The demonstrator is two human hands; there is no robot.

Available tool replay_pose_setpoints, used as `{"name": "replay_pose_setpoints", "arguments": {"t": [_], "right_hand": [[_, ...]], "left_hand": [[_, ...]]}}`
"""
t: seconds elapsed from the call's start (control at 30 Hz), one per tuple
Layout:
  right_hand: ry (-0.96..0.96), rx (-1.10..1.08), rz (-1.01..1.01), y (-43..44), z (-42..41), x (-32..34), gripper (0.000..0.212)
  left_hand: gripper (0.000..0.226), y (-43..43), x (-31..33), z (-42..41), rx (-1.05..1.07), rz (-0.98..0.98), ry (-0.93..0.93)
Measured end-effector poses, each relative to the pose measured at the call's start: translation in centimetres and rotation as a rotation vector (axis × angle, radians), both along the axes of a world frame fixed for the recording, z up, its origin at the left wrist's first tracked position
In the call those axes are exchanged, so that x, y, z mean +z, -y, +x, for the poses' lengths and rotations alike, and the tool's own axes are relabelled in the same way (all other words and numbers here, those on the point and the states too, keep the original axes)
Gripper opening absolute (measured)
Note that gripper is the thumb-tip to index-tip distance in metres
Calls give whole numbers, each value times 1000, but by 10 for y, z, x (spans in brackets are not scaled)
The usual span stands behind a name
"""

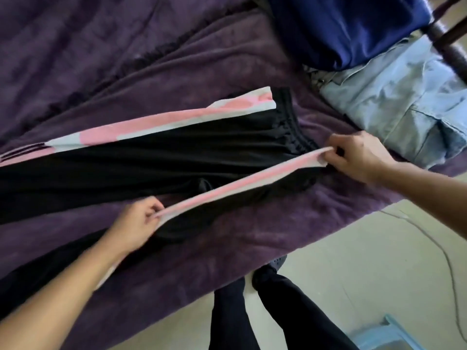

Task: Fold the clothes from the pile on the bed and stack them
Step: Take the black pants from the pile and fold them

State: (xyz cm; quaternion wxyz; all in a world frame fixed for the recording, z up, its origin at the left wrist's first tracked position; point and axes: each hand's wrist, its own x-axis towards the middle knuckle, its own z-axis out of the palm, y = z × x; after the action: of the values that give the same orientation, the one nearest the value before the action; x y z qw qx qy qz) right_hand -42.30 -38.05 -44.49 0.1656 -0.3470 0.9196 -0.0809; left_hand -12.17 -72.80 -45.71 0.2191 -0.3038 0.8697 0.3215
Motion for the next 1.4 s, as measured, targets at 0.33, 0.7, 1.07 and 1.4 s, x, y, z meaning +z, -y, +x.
{"name": "replay_pose_setpoints", "arguments": {"t": [0.33,0.7,1.07,1.4], "right_hand": [[-104,-195,63,148,-84,-33,35],[-135,239,-148,215,54,-45,43],[149,579,-263,351,184,-59,17],[40,614,9,475,267,-98,44]], "left_hand": [[29,161,-16,-134,141,-304,-80],[32,112,-41,-14,170,-530,-345],[62,136,-34,228,242,-520,237],[49,222,-57,305,150,-458,69]]}}
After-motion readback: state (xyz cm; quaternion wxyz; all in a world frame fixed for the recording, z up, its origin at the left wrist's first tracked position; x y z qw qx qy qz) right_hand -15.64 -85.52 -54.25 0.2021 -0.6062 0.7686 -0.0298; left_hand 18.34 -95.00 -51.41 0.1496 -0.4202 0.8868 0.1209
